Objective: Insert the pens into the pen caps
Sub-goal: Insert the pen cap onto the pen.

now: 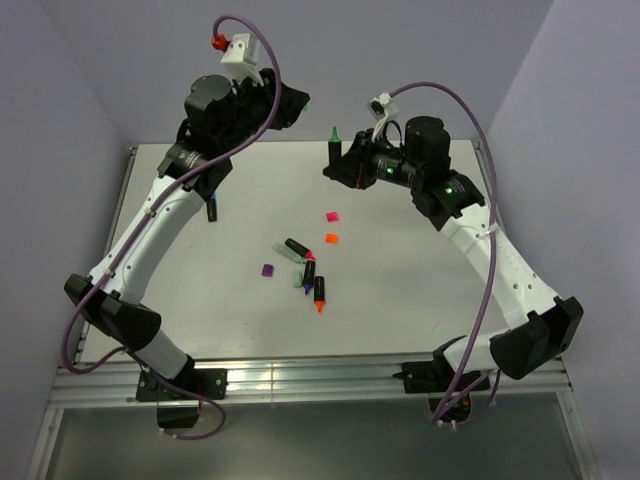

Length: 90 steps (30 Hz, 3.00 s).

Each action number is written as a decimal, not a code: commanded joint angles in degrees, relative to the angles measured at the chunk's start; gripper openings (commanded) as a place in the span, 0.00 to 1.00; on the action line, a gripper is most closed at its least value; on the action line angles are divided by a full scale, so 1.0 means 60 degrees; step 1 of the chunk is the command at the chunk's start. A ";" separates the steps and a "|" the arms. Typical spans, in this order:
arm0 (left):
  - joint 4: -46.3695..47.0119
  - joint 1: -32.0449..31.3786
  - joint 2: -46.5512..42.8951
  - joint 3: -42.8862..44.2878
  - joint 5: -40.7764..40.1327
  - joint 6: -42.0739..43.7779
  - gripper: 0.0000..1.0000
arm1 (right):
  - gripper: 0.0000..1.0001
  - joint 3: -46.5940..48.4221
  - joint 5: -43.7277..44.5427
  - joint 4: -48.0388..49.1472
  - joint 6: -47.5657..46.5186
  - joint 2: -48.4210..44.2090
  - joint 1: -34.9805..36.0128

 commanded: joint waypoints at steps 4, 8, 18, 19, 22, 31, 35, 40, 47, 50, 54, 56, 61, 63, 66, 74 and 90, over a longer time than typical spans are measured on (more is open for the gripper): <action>0.0022 -0.0730 0.0327 0.0853 -0.2019 0.0137 0.00 | 0.00 0.1118 0.0452 0.0280 0.0788 0.0556 0.0639; 0.0021 -0.1303 0.0606 0.1235 -0.2812 0.0459 0.00 | 0.00 0.1221 0.0205 0.0265 0.1081 0.0850 0.0771; -0.0008 -0.1552 0.0621 0.1104 -0.2974 0.0547 0.00 | 0.00 0.1294 0.0204 0.0280 0.1242 0.0908 0.0786; -0.0008 -0.1553 0.0607 0.1060 -0.3017 0.0576 0.00 | 0.00 0.1309 0.0233 0.0280 0.1257 0.0909 0.0786; 0.0006 -0.1669 0.0592 0.0972 -0.3149 0.0693 0.00 | 0.00 0.1426 0.0219 0.0280 0.1286 0.0923 0.0786; -0.0008 -0.1758 0.0504 0.0694 -0.3281 0.0796 0.00 | 0.00 0.1280 0.0657 0.0222 0.1287 0.0880 0.0683; -0.0023 -0.1802 0.0475 0.0547 -0.3472 0.0899 0.00 | 0.00 0.1265 0.1389 -0.0027 0.1140 0.0850 0.0669; -0.0008 -0.1904 0.0475 0.0415 -0.3545 0.0986 0.00 | 0.00 0.1426 0.1449 -0.0159 0.1096 0.0938 0.0654; -0.0008 -0.2050 0.0577 0.0474 -0.3560 0.1001 0.00 | 0.00 0.1544 0.1537 -0.0218 0.1081 0.1011 0.0654; -0.0008 -0.2123 0.0592 0.0430 -0.3545 0.1016 0.00 | 0.00 0.1602 0.1566 -0.0262 0.1110 0.1040 0.0610; -0.0008 -0.2168 0.0548 0.0299 -0.3618 0.1045 0.00 | 0.00 0.1690 0.1566 -0.0291 0.1228 0.1113 0.0493; 0.0021 -0.2168 0.0504 0.0269 -0.3647 0.1074 0.00 | 0.00 0.1690 0.1581 -0.0291 0.1257 0.1114 0.0464; 0.0036 -0.2182 0.0504 0.0210 -0.3648 0.1104 0.00 | 0.00 0.1676 0.1684 -0.0306 0.1243 0.1070 0.0405; -0.0008 -0.2182 0.0504 0.0123 -0.3677 0.1089 0.00 | 0.00 0.1690 0.1844 -0.0321 0.1214 0.1041 0.0405; 0.0006 -0.2212 0.0431 -0.0169 -0.3764 0.1089 0.00 | 0.00 0.1836 0.1990 -0.0350 0.1082 0.1026 0.0376; 0.0241 -0.2519 0.0299 -0.0947 -0.4102 0.1295 0.00 | 0.00 0.2787 0.2284 -0.0526 0.0745 0.1406 0.0376; 0.0328 -0.2359 -0.0989 -0.1254 -0.3033 0.0606 0.32 | 0.00 0.2950 0.2916 0.0484 -0.1336 0.0996 0.0464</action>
